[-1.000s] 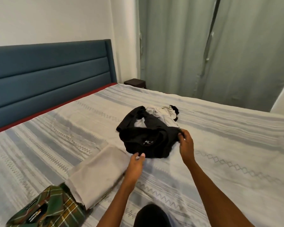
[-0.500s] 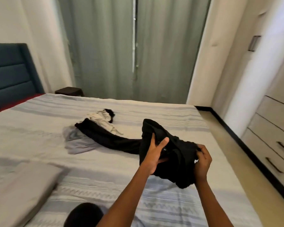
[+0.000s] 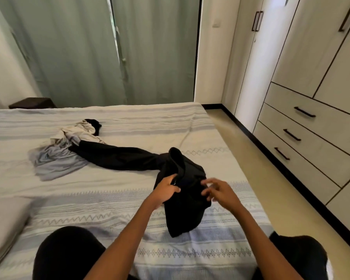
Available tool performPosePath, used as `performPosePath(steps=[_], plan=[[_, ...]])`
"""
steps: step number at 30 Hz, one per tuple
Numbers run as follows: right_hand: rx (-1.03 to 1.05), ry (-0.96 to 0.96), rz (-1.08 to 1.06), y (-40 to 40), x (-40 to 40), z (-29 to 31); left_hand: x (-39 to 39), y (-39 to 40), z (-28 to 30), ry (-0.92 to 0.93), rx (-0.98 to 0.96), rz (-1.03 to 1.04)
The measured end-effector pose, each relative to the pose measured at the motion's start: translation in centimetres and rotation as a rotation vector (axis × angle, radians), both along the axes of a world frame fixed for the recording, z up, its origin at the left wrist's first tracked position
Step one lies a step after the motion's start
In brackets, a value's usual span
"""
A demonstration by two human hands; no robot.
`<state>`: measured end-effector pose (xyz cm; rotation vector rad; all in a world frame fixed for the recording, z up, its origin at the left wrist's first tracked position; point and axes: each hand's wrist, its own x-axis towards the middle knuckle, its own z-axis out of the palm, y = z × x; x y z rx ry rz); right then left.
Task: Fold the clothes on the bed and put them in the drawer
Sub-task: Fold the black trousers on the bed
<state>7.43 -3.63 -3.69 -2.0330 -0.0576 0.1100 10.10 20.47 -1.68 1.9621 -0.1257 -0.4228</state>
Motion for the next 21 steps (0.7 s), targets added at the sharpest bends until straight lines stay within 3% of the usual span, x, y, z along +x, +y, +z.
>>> performPosePath(steps=[3, 11, 14, 18, 21], plan=[[-0.211, -0.201, 0.178, 1.8, 4.1, 2.7, -0.5, 1.2, 1.6, -0.115, 0.118, -0.130], [-0.654, -0.299, 0.789, 11.1, 8.8, 10.3, -2.4, 5.9, 4.1, -0.305, 0.247, -0.097], [-0.791, -0.486, 0.837, 13.8, 8.1, 11.1, -3.3, 8.5, 4.7, -0.402, 0.338, -0.120], [-0.759, -0.641, 0.882, 16.5, 7.8, 11.9, -4.3, 11.3, 5.3, -0.476, 0.489, -0.181], [-0.760, -0.684, 0.885, 18.0, 7.4, 12.3, -4.9, 12.8, 5.1, -0.503, 0.491, -0.140]])
